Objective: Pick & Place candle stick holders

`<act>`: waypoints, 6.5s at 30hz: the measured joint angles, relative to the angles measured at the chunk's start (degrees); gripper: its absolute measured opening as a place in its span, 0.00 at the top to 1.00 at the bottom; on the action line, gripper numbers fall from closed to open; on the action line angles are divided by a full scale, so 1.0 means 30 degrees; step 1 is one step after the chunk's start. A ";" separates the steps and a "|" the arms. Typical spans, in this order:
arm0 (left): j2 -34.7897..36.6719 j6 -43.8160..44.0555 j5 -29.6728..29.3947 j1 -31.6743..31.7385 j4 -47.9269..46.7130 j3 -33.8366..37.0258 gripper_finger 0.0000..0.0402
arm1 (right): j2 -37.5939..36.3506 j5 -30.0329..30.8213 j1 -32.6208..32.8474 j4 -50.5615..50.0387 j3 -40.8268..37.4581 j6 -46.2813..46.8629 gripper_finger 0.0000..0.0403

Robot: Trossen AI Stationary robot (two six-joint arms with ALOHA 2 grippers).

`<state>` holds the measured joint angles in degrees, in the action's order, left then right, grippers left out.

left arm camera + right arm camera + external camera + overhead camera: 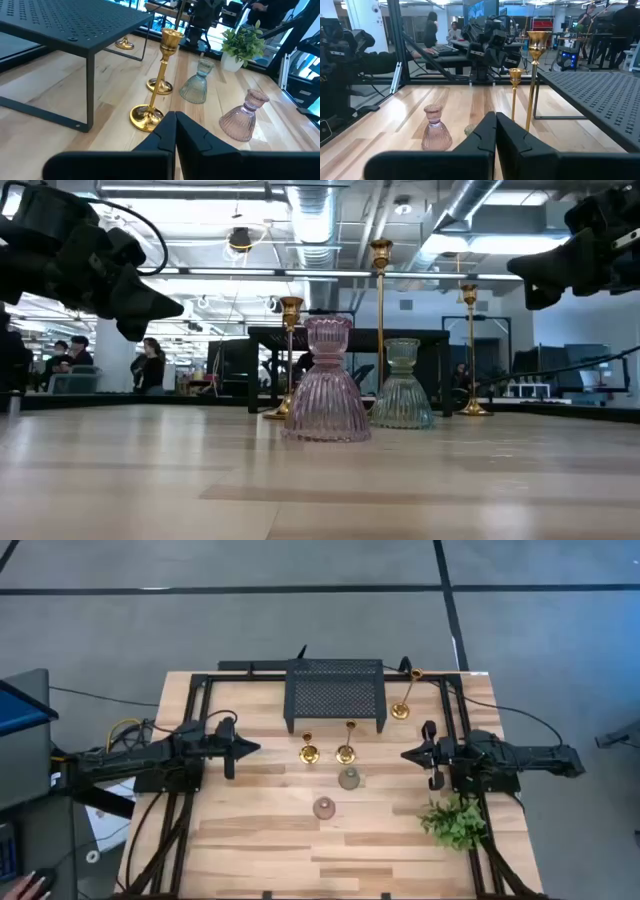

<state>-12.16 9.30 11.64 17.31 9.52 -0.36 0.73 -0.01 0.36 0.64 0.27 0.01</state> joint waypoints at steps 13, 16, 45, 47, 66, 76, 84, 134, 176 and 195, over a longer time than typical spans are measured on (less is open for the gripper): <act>0.0000 0.0000 0.0000 -0.0004 0.0000 0.0000 0.99 | 0.0007 0.0000 0.0000 -0.0001 0.0001 0.0000 1.00; 0.0000 0.0007 0.0002 0.0002 0.0000 0.0000 0.99 | 0.0007 -0.0001 -0.0007 0.0000 0.0007 0.0000 1.00; 0.0000 0.0007 0.0005 0.0003 0.0000 0.0000 0.99 | 0.0004 -0.0001 -0.0001 -0.0004 0.0006 0.0000 1.00; 0.0000 0.0004 0.0007 -0.0004 0.0000 0.0004 0.99 | 0.0000 0.0002 0.0000 -0.0005 0.0002 0.0000 1.00; 0.0000 -0.0510 0.0000 0.0003 0.0000 0.0007 0.99 | 0.0007 0.0006 -0.0036 -0.0002 0.0007 -0.1501 1.00; 0.0000 -0.0509 0.0001 0.0003 0.0038 0.0000 0.99 | 0.0000 0.0013 -0.0051 0.0015 0.0000 -0.1447 1.00; 0.0000 -0.0503 0.0006 0.0003 0.0215 0.0001 0.99 | 0.0000 0.0012 -0.0045 0.0022 0.0002 0.0503 1.00; 0.0000 -0.0597 0.0000 -0.0004 0.1355 0.0000 0.99 | -0.0005 0.7608 -0.0066 -0.0832 0.1068 0.1588 1.00; 0.0000 -0.1515 -0.0503 0.0003 0.1734 0.0000 0.99 | 0.7583 0.7008 -0.9952 0.2749 0.1320 0.1915 0.69; 0.0000 -0.1515 -0.0503 0.0003 0.1727 0.0000 0.99 | 1.2386 0.6955 -1.1347 0.9553 0.1326 0.2375 0.49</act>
<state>-12.16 4.75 10.13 17.32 14.70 -0.36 37.89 20.86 -33.68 29.30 4.25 7.14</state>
